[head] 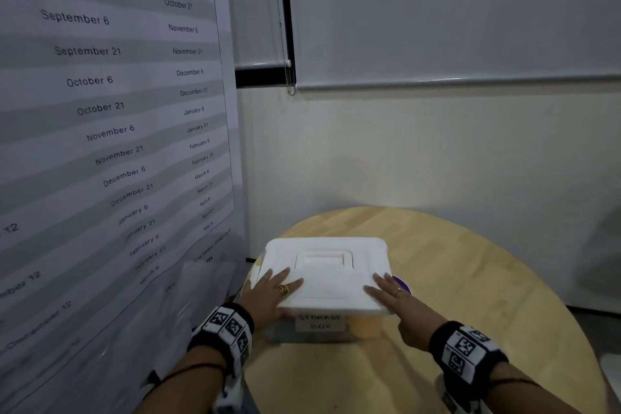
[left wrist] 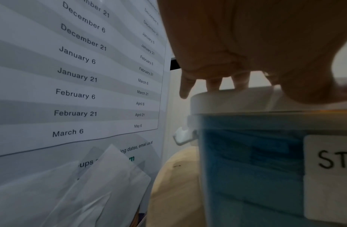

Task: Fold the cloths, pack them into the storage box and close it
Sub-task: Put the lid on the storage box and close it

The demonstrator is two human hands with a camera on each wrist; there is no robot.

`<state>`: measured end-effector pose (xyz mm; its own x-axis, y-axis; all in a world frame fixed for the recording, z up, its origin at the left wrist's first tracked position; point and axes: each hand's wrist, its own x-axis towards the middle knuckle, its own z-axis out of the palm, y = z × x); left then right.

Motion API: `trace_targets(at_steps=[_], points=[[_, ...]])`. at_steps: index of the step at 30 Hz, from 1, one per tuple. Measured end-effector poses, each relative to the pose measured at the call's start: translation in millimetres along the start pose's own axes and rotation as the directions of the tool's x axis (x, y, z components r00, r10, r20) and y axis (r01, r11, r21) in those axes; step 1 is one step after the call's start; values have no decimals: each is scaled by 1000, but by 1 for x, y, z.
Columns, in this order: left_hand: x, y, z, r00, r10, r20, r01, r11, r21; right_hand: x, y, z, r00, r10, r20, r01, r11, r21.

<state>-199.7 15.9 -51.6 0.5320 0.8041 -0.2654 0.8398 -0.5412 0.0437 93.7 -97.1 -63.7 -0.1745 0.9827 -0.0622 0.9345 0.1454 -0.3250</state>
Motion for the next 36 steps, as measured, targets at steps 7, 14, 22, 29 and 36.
trace_targets(at_steps=[7,14,22,29,36], points=[[15,-8,3,966,-176,-189,57,859,-508,18,3,-6,994,65,-92,-39,964,262],[54,-15,-7,918,-329,-221,212,878,-429,72,11,-2,967,239,-85,-216,952,216],[73,-27,-5,948,-319,-3,281,839,-465,99,17,5,969,248,-16,-241,953,185],[64,-40,37,862,-474,-180,230,681,-695,105,32,21,972,180,-154,-73,845,530],[62,-25,24,863,-476,-169,334,789,-515,101,26,22,968,233,-93,-201,942,267]])
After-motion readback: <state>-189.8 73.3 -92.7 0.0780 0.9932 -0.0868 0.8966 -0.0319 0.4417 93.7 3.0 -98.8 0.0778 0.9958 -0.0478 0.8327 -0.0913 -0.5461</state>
